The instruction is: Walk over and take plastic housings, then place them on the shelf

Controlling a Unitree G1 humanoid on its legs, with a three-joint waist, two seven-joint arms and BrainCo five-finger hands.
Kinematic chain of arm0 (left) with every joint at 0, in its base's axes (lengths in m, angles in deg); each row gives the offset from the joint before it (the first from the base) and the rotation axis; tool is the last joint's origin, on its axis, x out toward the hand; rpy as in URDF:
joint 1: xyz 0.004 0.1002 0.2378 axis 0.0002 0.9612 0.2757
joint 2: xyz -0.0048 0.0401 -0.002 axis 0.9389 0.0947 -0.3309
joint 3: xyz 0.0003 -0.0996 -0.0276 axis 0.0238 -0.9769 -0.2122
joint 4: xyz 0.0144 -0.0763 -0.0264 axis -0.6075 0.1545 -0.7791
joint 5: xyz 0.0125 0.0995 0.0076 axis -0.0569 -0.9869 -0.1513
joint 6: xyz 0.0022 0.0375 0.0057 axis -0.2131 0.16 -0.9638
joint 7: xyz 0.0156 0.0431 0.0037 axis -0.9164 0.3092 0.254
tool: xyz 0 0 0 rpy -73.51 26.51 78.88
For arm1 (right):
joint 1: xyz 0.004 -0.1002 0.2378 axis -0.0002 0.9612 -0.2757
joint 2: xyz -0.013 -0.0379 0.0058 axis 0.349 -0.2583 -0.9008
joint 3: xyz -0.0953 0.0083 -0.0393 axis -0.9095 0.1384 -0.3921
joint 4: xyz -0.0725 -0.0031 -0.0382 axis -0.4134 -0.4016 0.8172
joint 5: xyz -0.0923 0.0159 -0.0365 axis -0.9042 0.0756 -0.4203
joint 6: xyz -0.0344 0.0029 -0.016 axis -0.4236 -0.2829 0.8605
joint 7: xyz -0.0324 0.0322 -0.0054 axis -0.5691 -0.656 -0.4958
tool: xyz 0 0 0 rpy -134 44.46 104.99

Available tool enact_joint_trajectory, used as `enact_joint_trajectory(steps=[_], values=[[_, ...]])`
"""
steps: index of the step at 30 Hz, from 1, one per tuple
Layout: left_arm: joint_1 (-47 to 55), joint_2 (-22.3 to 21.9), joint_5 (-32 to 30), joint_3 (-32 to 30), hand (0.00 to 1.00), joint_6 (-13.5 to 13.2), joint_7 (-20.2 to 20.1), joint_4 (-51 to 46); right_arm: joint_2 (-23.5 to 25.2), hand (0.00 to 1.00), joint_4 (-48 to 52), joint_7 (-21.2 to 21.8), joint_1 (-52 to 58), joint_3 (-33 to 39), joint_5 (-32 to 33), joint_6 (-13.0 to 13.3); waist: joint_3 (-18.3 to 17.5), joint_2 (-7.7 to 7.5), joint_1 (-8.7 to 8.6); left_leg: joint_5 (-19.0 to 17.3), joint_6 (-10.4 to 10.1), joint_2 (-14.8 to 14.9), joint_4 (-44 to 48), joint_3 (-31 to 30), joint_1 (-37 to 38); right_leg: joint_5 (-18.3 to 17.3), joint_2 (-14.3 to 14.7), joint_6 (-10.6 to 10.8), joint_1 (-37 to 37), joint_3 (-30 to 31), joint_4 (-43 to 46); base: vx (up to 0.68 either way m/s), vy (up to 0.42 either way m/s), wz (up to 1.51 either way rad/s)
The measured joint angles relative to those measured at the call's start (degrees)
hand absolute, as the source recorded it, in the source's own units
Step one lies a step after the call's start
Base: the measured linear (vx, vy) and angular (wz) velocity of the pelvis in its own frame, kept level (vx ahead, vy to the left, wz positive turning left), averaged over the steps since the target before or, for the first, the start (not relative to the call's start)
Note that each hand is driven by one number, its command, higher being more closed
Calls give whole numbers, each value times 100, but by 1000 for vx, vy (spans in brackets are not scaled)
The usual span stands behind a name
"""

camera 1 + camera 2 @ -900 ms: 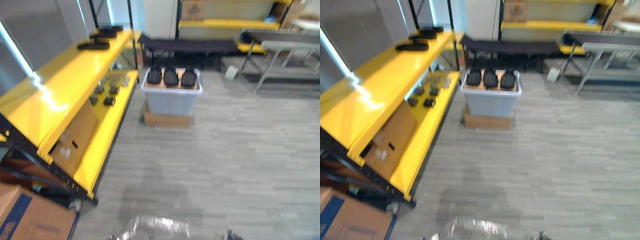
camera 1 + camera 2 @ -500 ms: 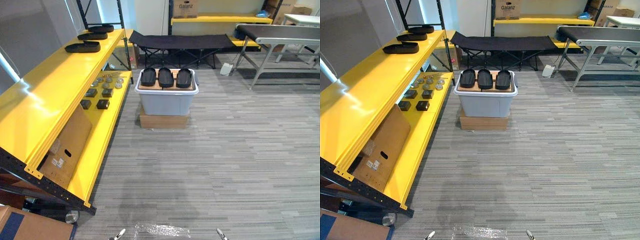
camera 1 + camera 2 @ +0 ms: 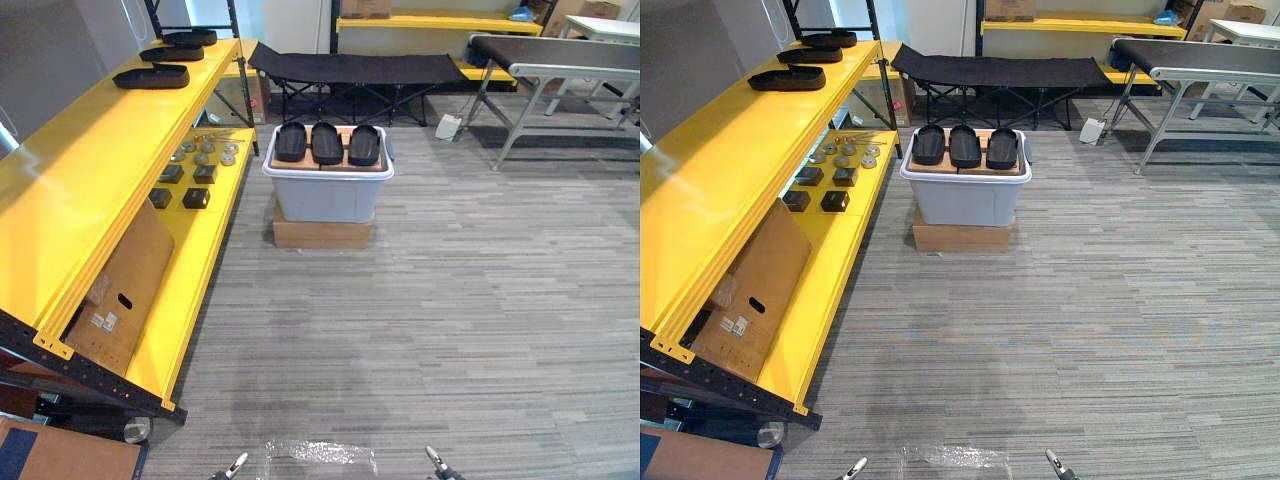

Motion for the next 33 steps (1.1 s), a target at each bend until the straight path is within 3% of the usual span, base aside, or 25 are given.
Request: enact_joint_trajectory(steps=[5, 10, 11, 13, 14, 15, 16, 17, 18, 19, 21, 24, 25, 26, 27, 28, 29, 31, 32, 33], values=[[5, 15, -1, 44, 0, 4, 10, 3, -5, 0, 1, 23, 25, -84, -41, 52, 4, -11, -10, 46, 32, -31, -26, -109, -3, -10, -34, 10, 48, -131, -21, -75, -21, 10], [10, 20, -23, 63, 0, 9, 8, 11, -13, 0, 15, 138, 107, -275, 21, 285, 15, -49, 3, 82, 90, -108, -57, -188, -94, -108, -119, 53, -23, -253, 84, -73, -1, 14], [10, 25, -65, 62, 0, 14, 7, 11, 18, 0, 36, 136, 115, -275, 55, 301, 30, -59, -38, 71, 120, -170, -58, -284, -137, -329, -228, 121, -190, -333, 428, -27, 42, 44], [7, 58, -154, 75, 0, 92, -11, -6, 82, 0, 142, 116, 290, -267, 156, 610, 63, -125, -54, -64, 266, -274, -59, -345, -170, -761, -565, 336, -620, -389, 1624, 17, 59, 47], [1, 47, -241, 72, 0, 128, -12, -14, 88, 0, 192, 114, 317, -249, 293, 717, 78, -102, -45, -93, 311, -283, -56, -413, -172, -803, -617, 333, -914, -261, 2236, 67, 73, 29], [-57, 59, -340, 78, 0, 196, 9, -12, 147, 0, 348, 139, 356, -319, 662, 913, 129, -83, -101, -107, 374, -271, -47, -467, -134, -631, -722, 376, -1646, 109, 3677, 128, 79, 32], [-94, 103, -350, 85, 0, 252, 21, -5, 246, 0, 428, 153, 371, -317, 944, 1052, 294, -40, -156, -118, 456, -199, 9, -585, 52, -902, -622, 228, -1980, 412, 4289, 102, 60, 39], [-119, 118, -348, 82, 0, 265, 34, -1, 279, 0, 461, 181, 430, -329, 978, 1090, 304, -47, -183, -161, 472, -156, 65, -613, 71, -1000, -560, 188, -2062, 459, 4326, 260, 68, 46], [-122, 143, -350, -70, 0, 246, 46, -13, 406, 0, 571, 280, 659, -389, 965, 1210, 307, -173, -155, -331, 319, -100, 153, -672, 177, -1079, -464, 135, -2308, 482, 3831, 321, 54, 33], [-125, 109, -359, -229, 0, 245, 13, -13, 471, 0, 606, 341, 754, -333, 1032, 1230, 309, -181, -167, -458, 202, -76, 243, -699, 206, -1033, -478, 158, -2479, 371, 3178, 392, 54, 21], [-124, 7, -317, -440, 0, 198, 0, -112, 470, 0, 599, 410, 832, -301, 1320, 1227, 307, -127, -168, -712, 57, 4, 480, -644, 150, -814, -404, 83, -2598, 304, 2400, 351, -2, -3], [-135, -188, -193, -704, 0, 134, -6, -403, 467, 0, 570, 535, 822, -296, 1651, 1220, 299, -64, -179, -1166, -169, 157, 739, -627, 353, -556, -242, -140, -2702, 199, 2326, 455, -89, -2], [-86, -372, -44, -843, 0, 125, 9, -501, 473, 0, 598, 538, 841, -176, 1640, 1201, 216, 51, -262, -1365, -482, 381, 939, -610, 514, -576, -45, -176, -2571, -19, 2426, 502, -148, 18], [-116, -441, -14, -953, 0, 124, 13, -504, 474, 0, 597, 532, 838, -165, 1636, 1149, 210, -31, -265, -1398, -539, 400, 1331, -554, 416, -568, -58, -176, -2481, -22, 2419, 627, -253, 27], [-120, -552, 99, -1235, 0, 116, 9, -652, 484, 0, 632, 533, 839, -58, 1597, 1095, 149, -120, -252, -1516, -642, 545, 2633, -417, -25, -288, -31, -348, -2207, 18, 2247, 404, -217, 21], [-133, -620, 111, -1345, 0, 121, 10, -709, 475, 0, 708, 532, 838, -38, 1552, 1094, 157, -39, -256, -1513, -631, 746, 3473, -372, -317, -260, 53, -390, -2078, -13, 2252, 725, -351, 13], [-87, -852, 102, -1556, 0, 94, 11, -751, 383, 0, 923, 523, 827, 2, 1329, 1101, 125, 289, -218, -854, -335, 1495, 5678, -335, -1272, -464, 428, -598, -1703, -106, 2062, 419, -199, -8], [-93, -978, 2, -1606, 0, 12, 44, -800, 255, 0, 1005, 507, 644, 75, 1167, 1118, 236, 523, -92, -868, -313, 1910, 6717, -319, -1871, -535, 649, -704, -1194, -52, 1802, 514, -165, -21], [-100, -953, -34, -1598, 0, 11, -5, -839, 243, 0, 981, 506, 477, 146, 1136, 1115, 280, 519, -61, -1020, -323, 1845, 6735, -388, -2250, -550, 652, -701, -746, -27, 1497, 674, -188, -21], [-93, -905, -132, -1564, 0, 1, -32, -910, 250, 0, 970, 507, 302, 157, 1135, 1120, 295, 476, 48, -1131, -341, 1593, 6256, -408, -2521, -551, 573, -701, -391, 79, 1204, 519, -131, -29]])
